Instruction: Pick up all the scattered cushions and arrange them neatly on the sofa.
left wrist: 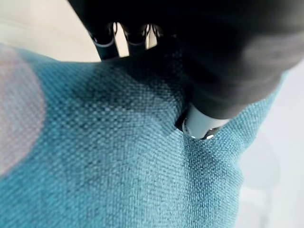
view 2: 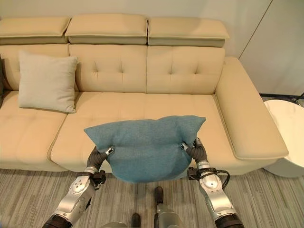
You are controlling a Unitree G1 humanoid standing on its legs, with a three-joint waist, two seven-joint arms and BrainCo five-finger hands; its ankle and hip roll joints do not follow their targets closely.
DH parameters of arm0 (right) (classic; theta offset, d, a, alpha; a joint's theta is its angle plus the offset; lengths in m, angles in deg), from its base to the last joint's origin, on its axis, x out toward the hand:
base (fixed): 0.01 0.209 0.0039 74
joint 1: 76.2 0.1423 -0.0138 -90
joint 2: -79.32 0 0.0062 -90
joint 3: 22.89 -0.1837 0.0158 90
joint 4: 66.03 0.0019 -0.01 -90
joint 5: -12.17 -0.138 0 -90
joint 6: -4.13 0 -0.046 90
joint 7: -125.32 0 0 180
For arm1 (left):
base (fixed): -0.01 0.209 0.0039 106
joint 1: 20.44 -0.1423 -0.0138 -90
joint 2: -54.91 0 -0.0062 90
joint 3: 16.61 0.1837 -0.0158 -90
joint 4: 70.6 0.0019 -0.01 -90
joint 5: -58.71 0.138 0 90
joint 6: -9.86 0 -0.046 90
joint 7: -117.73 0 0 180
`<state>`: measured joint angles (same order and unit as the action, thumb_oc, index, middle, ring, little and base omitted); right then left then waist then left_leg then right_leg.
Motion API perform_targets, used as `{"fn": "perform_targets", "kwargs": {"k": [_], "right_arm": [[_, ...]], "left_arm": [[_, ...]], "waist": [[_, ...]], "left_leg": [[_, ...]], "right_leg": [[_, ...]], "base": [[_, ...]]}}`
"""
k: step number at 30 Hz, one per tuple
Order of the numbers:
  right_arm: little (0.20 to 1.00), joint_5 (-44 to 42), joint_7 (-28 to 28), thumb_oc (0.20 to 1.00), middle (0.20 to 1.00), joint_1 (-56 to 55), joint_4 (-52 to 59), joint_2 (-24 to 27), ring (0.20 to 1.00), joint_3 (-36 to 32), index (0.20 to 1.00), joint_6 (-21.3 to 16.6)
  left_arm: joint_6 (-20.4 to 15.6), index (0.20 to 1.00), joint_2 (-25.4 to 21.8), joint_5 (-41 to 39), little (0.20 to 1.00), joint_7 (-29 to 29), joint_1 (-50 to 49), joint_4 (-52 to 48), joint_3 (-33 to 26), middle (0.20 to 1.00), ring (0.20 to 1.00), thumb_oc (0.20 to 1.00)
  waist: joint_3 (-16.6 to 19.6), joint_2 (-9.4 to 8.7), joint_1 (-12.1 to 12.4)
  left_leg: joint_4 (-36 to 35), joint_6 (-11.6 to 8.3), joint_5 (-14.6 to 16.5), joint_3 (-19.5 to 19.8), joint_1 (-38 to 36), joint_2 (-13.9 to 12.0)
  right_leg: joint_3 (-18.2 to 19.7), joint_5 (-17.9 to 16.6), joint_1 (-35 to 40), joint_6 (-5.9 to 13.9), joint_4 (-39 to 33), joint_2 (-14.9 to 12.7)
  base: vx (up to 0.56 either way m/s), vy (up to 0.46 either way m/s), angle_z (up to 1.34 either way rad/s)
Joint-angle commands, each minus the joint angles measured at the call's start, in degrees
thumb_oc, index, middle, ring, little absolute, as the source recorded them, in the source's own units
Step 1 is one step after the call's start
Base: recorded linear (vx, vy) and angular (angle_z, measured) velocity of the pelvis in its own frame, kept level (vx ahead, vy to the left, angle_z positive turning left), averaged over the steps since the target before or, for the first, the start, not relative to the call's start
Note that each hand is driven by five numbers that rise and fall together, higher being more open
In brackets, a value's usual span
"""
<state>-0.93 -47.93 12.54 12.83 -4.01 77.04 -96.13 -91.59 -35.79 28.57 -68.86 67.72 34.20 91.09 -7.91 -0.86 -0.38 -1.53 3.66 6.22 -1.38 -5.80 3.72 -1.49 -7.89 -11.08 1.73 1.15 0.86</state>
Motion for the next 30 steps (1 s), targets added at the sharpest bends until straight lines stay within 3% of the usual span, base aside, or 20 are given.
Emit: {"fn": "perform_targets", "kwargs": {"k": [1, 2, 3, 5, 6, 8, 9, 11, 12, 13, 17, 22, 25, 30], "right_arm": [[0.200, -2.1, -0.9, 0.200, 0.200, 3.9, 4.6, -0.6, 0.200, -3.2, 0.200, -5.5], [0.200, -2.5, -0.7, 0.200, 0.200, 3.9, 4.9, -0.2, 0.200, -3.4, 0.200, -5.6], [0.200, -3.0, -0.3, 0.200, 0.200, 4.1, 5.3, 0.5, 0.200, -3.4, 0.200, -5.9], [0.200, -3.1, -0.2, 0.200, 0.200, 4.2, 5.3, 0.7, 0.200, -3.4, 0.200, -5.7], [0.200, -3.3, -0.2, 0.200, 0.200, 4.3, 5.3, 1.0, 0.200, -3.4, 0.200, -5.5], [0.200, -3.8, -0.4, 0.200, 0.200, 4.1, 5.5, 1.2, 0.200, -3.8, 0.200, -5.4], [0.200, -4.0, -0.3, 0.200, 0.200, 3.6, 5.3, 1.5, 0.200, -4.3, 0.200, -5.4], [0.200, -4.0, -0.3, 0.200, 0.200, 3.5, 5.3, 1.5, 0.200, -4.3, 0.200, -5.4], [0.200, -3.5, 0.8, 0.200, 0.200, 3.7, 4.5, 1.4, 0.200, -4.5, 0.200, -5.1], [0.200, -3.4, 0.8, 0.200, 0.200, 3.6, 4.4, 1.1, 0.200, -4.7, 0.200, -5.0], [0.200, -2.6, 0.3, 0.200, 0.200, 2.6, 4.7, 0.3, 0.200, -5.1, 0.200, -4.8], [0.200, -1.6, 0.0, 0.200, 0.200, 4.1, 4.6, -0.5, 0.200, -4.5, 0.200, -4.6], [0.200, -1.8, -0.4, 0.200, 0.200, 6.0, 4.1, -1.4, 0.200, -3.9, 0.200, -4.6], [0.200, -1.8, -1.4, 0.200, 0.200, 5.9, 4.2, -1.4, 0.200, -4.0, 0.200, -4.5]], "left_arm": [[-4.5, 0.200, 0.5, -0.4, 0.200, 3.7, 3.9, -4.9, 1.1, 0.200, 0.200, 0.200], [-4.3, 0.200, 0.6, -0.7, 0.200, 3.6, 4.4, -4.6, 1.4, 0.200, 0.200, 0.200], [-4.2, 0.200, 0.8, -0.7, 0.200, 3.6, 4.7, -4.5, 2.0, 0.200, 0.200, 0.200], [-4.0, 0.200, 0.8, -0.7, 0.200, 3.7, 4.8, -4.5, 2.2, 0.200, 0.200, 0.200], [-3.9, 0.200, 0.8, -1.0, 0.200, 3.9, 5.0, -4.6, 2.3, 0.200, 0.200, 0.200], [-3.4, 0.200, 1.1, -0.9, 0.200, 4.3, 5.1, -4.4, 2.5, 0.200, 0.200, 0.200], [-3.3, 0.200, 1.2, -0.7, 0.200, 4.3, 5.2, -4.3, 2.9, 0.200, 0.200, 0.200], [-3.3, 0.200, 1.2, -0.7, 0.200, 4.3, 5.2, -4.3, 2.9, 0.200, 0.200, 0.200], [-3.2, 0.200, 1.3, -1.1, 0.200, 3.6, 5.8, -4.4, 3.5, 0.200, 0.200, 0.200], [-3.3, 0.200, 1.2, -1.3, 0.200, 3.7, 6.0, -4.4, 3.5, 0.200, 0.200, 0.200], [-3.2, 0.200, 1.2, -0.9, 0.200, 4.1, 6.2, -4.2, 3.9, 0.200, 0.200, 0.200], [-3.3, 0.200, -0.5, -0.1, 0.200, 4.1, 7.2, -5.2, 3.8, 0.200, 0.200, 0.200], [-3.5, 0.200, -2.1, 0.1, 0.200, 4.2, 7.3, -6.1, 2.7, 0.200, 0.200, 0.200], [-3.6, 0.200, -2.7, 0.6, 0.200, 4.7, 6.6, -6.2, 1.7, 0.200, 0.200, 0.200]], "waist": [[3.8, -0.87, -0.3], [3.3, -1.10, -0.4], [1.8, -0.90, -0.3], [1.4, -0.90, -0.5], [1.1, -1.22, -0.6], [1.3, -2.14, -1.1], [1.8, -2.43, -1.7], [1.7, -2.66, -1.8], [1.8, -2.40, -2.3], [2.0, -2.12, -2.4], [3.1, -1.78, -2.6], [3.9, -1.96, -1.3], [3.1, -1.83, -0.8], [3.0, -1.20, 0.1]], "left_leg": [[16.6, -1.49, 5.3, -1.1, 6.4, -1.2], [25.4, -2.41, 3.6, -1.6, 11.0, -2.6], [35.6, -2.13, 1.6, -1.8, 16.3, -4.3], [38.1, -1.75, 1.8, -2.0, 18.7, -4.9], [36.9, -1.26, 2.7, -2.4, 19.5, -4.7], [28.1, -0.38, 5.4, -2.3, 18.6, -3.2], [17.4, -0.76, 3.7, -0.8, 17.5, -2.2], [15.9, -0.74, 2.9, -0.7, 16.8, -1.9], [4.2, -1.96, -2.1, 2.1, 17.1, -1.4], [1.8, -2.11, -3.1, 3.0, 16.2, -1.4], [0.2, -1.78, -4.1, 2.7, 13.9, -1.2], [3.5, 0.76, -0.1, -0.3, 12.0, -0.3], [5.3, 2.43, 2.3, -2.9, 11.0, -0.3], [5.2, 3.29, 3.2, -3.3, 10.7, -0.5]], "right_leg": [[0.7, 9.2, 6.1, 0.73, -2.2, 1.8], [0.0, 9.3, 6.9, -0.49, -2.7, 2.0], [-0.9, 10.6, 8.3, -2.44, -3.2, 3.3], [-1.4, 11.0, 8.5, -2.92, -3.3, 3.4], [-1.6, 11.2, 8.7, -2.90, -3.3, 3.1], [-2.0, 11.8, 9.0, -2.19, -3.5, 1.7], [-2.7, 12.0, 9.0, -1.90, -3.6, 0.8], [-2.8, 12.1, 9.1, -1.86, -3.5, 0.6], [-4.0, 13.1, 9.6, -2.10, -3.3, 0.4], [-3.8, 13.5, 10.0, -1.97, -3.1, 0.6], [-3.3, 14.3, 11.5, -1.46, -2.6, -0.1], [-1.6, 14.9, 11.1, 0.59, 1.6, -2.7], [-0.6, 13.5, 7.7, 2.82, 9.5, -3.8], [-1.2, 11.8, 6.2, 2.89, 6.8, -4.6]], "base": [[0.10, -0.213, 0.48], [0.09, -0.249, 0.51], [0.10, -0.295, 0.54], [0.06, -0.124, 0.27], [0.07, -0.026, -0.02], [0.17, 0.020, 0.17], [0.17, 0.058, 0.32], [0.13, 0.080, 0.31], [0.25, 0.196, 0.22], [0.25, 0.197, 0.19], [0.31, 0.283, -0.04], [0.25, 0.312, -0.51], [0.18, 0.297, -0.65], [0.08, 0.081, -0.27]]}}
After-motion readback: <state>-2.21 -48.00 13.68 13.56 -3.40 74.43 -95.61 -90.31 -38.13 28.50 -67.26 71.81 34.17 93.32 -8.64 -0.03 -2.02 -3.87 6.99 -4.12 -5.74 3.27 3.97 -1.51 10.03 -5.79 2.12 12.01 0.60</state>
